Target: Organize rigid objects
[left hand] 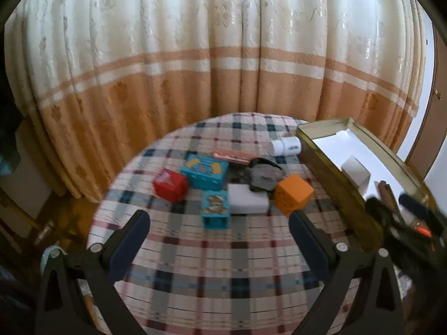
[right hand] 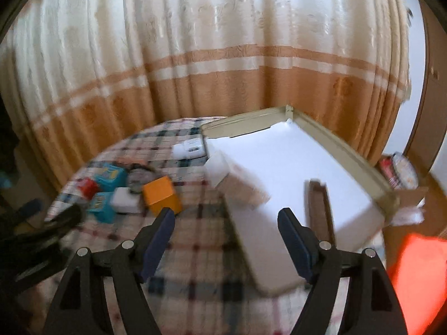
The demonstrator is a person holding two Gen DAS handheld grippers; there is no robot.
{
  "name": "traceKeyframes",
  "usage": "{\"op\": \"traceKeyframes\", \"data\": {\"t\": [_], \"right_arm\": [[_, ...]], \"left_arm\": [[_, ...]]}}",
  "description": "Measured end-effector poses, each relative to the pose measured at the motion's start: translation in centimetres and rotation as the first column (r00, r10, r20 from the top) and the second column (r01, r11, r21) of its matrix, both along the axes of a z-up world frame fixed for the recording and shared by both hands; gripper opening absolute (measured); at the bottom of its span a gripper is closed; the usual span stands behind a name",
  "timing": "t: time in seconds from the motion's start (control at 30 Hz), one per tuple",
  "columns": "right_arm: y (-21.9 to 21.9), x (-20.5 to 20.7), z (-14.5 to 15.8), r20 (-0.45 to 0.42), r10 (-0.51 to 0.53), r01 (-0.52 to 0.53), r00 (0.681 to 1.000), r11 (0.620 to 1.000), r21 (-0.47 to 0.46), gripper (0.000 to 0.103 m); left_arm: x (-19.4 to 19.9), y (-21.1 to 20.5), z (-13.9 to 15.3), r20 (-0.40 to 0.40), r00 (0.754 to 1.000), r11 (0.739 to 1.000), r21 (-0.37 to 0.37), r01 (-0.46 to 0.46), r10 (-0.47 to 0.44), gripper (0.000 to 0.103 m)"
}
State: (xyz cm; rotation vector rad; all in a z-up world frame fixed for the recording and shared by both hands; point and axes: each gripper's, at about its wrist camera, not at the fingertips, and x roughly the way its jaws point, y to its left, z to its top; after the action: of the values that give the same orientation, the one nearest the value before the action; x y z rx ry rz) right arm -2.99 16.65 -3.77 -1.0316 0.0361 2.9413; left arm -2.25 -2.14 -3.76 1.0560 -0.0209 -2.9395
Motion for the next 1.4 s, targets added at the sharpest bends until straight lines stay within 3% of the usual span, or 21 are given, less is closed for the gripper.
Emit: {"op": "traceKeyframes", "data": {"t": [0.1,0.2,0.53,0.87,1.1,1.23,1.4], "right_arm": [[0.4,-2.5,-0.3,0.044,-0.030,0.028,0.999,0.998,0.051,0.078],[1.9,-4.4,-1.1,0.091,-0.082,0.076,0.992,0.995,0.072,0.078],[7.3,-5.1,0.0,0.039,-0.268,0.267,0.963,0.963,0.023,0.078],[6.6,-4.5,0.3,0.021,-0.247,0.247,0.969,0.969,-0.006,0.078],[4.4,-4.1,-0.1,0.051,-0.158,0.161,0.986,0.983,-0.084,0.078],[3.1,-5.1,-0.9,0.067,-0.147,0.149,0.987,0.988,-0.030,0.078],[3.5,-7.2,-1.2,0.087,-0.181,0.184,0.980,0.982,-0.033,0.078]], "left_arm": [[0.1,-0.9,0.1,-0.015,1.000,0.999,-0.036,-0.022,0.021,0.101],[-0.3,-2.3,-0.3,0.004,0.999,0.998,-0.017,-0.053,0.053,0.101],[-1.5,-3.4,-1.6,0.044,0.995,0.996,-0.002,-0.088,0.088,0.101],[-1.8,-3.8,-1.8,0.057,0.994,0.996,0.009,-0.093,0.092,0.101],[-1.8,-4.1,-1.9,0.067,0.993,0.995,0.031,-0.096,0.094,0.101],[-1.8,-4.1,-1.8,0.061,0.994,0.996,0.022,-0.090,0.089,0.101],[-2.0,-4.5,-1.9,0.065,0.993,0.995,0.018,-0.100,0.099,0.101]]}}
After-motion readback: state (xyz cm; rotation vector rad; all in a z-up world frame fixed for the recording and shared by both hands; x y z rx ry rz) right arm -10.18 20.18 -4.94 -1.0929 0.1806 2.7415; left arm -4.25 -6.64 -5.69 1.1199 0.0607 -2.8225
